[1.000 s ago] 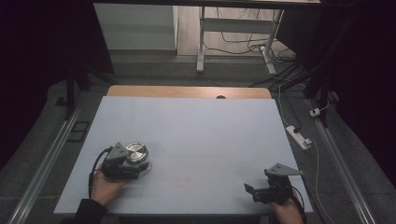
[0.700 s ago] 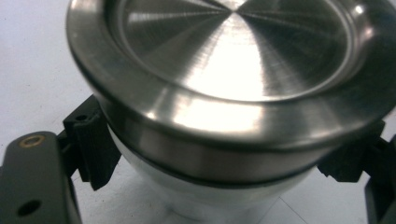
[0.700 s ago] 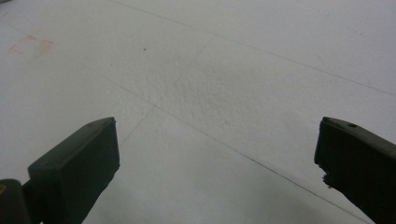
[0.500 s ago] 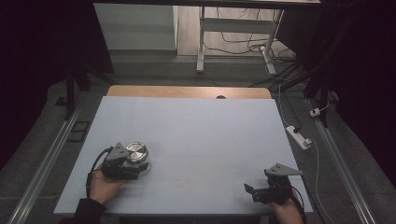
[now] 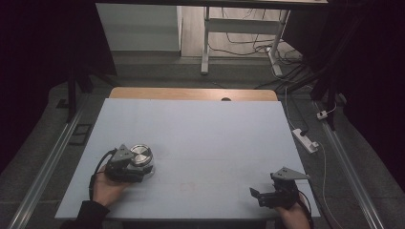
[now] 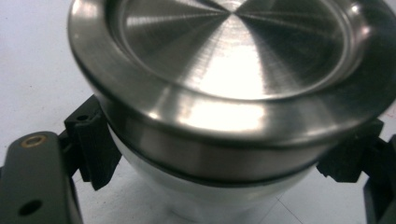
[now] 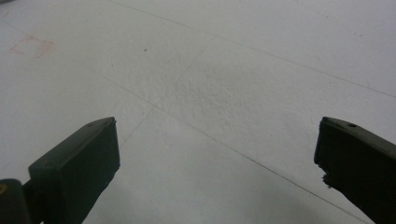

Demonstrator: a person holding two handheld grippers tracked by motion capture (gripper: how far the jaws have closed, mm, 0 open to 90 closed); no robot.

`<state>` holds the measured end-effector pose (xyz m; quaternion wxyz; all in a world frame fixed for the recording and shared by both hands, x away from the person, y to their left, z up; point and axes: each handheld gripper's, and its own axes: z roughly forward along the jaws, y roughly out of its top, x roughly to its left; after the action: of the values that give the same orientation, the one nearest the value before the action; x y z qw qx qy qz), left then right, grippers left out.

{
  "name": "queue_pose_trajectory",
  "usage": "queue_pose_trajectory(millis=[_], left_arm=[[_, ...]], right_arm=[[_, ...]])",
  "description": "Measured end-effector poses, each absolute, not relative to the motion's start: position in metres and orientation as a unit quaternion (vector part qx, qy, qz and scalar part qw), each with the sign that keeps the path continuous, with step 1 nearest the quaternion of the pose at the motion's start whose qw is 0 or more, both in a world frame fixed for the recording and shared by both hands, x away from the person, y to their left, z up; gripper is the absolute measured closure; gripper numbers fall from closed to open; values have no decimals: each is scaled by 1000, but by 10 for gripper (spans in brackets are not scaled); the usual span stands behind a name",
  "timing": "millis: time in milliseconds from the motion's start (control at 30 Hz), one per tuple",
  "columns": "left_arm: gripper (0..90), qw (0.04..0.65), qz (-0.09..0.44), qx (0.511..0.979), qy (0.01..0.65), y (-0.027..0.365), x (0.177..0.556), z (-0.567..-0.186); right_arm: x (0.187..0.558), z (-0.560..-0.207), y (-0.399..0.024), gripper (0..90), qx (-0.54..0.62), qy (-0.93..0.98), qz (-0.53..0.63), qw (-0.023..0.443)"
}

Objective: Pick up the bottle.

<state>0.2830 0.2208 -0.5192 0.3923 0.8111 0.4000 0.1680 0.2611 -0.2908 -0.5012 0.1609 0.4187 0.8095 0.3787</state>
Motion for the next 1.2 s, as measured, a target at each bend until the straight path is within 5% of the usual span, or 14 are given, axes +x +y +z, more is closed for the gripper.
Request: queue_pose_trajectory(millis=[1200], left_arm=[[159, 435, 134, 834, 311, 171, 298, -477]], right_arm=[[262, -501, -292, 1, 423, 806, 383, 157]])
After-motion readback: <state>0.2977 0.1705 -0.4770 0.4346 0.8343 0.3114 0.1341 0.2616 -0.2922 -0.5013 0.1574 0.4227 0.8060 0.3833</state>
